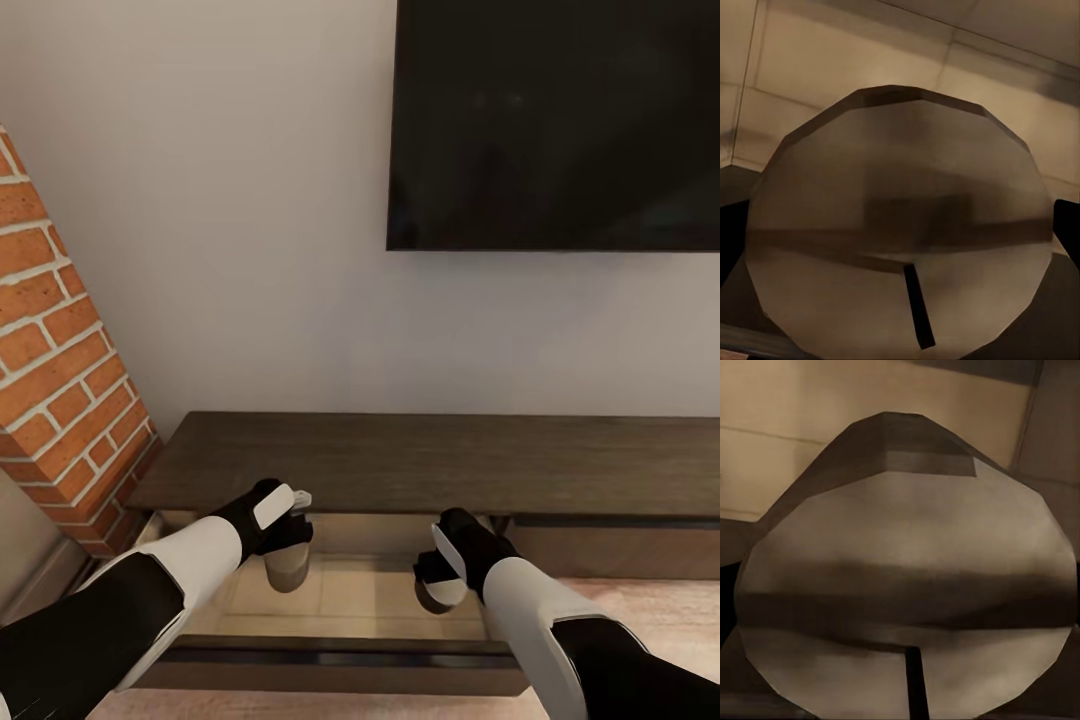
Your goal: Place each of the two pumpkins and all three candles from the living room inside a cabinet in the living room (use any cabinet), then make sure every cabinet is closed, and position the cauldron so it is next to a table in the living room.
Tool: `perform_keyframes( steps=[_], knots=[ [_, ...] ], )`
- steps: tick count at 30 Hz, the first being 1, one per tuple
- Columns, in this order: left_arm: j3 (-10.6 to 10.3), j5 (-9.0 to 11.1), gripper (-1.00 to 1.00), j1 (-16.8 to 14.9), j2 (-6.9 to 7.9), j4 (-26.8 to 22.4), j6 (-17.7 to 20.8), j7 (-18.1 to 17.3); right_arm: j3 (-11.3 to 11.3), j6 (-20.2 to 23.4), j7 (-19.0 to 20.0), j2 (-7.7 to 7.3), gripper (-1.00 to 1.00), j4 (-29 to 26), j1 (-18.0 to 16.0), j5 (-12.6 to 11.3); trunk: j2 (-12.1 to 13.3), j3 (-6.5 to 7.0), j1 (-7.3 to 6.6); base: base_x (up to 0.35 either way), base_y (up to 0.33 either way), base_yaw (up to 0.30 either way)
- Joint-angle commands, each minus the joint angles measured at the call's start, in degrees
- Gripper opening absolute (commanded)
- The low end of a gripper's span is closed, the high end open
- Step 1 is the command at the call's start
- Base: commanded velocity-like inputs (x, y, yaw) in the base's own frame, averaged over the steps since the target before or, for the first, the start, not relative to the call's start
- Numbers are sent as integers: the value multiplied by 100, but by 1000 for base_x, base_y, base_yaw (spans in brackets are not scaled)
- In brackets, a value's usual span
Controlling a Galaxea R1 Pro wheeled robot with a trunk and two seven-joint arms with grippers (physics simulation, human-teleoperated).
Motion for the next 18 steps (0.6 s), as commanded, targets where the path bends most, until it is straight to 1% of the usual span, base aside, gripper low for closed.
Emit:
perform_keyframes(
  steps=[1, 8, 11, 18],
  knots=[
    [1, -1, -100, -1, 0, 0, 1, 6, -1, -25, 5, -1, -100, -8, 0, -2, -42, -18, 22, 0, 0, 0],
    [20, 7, -100, -1, 10, 68, 39, 41, 41, -66, -5, 21, -100, -65, 0, 6, -323, -144, 176, 0, 0, 0],
    [27, 12, -100, -1, 17, 76, 41, 42, 43, -62, -24, 24, -100, -212, 3, 27, -443, -198, 242, 0, 0, 0],
    [41, 39, -100, -1, 30, 167, 41, 42, 41, -123, -16, 23, -100, -229, 1, 33, -724, -323, 396, 16, 0, 0]
  ],
)
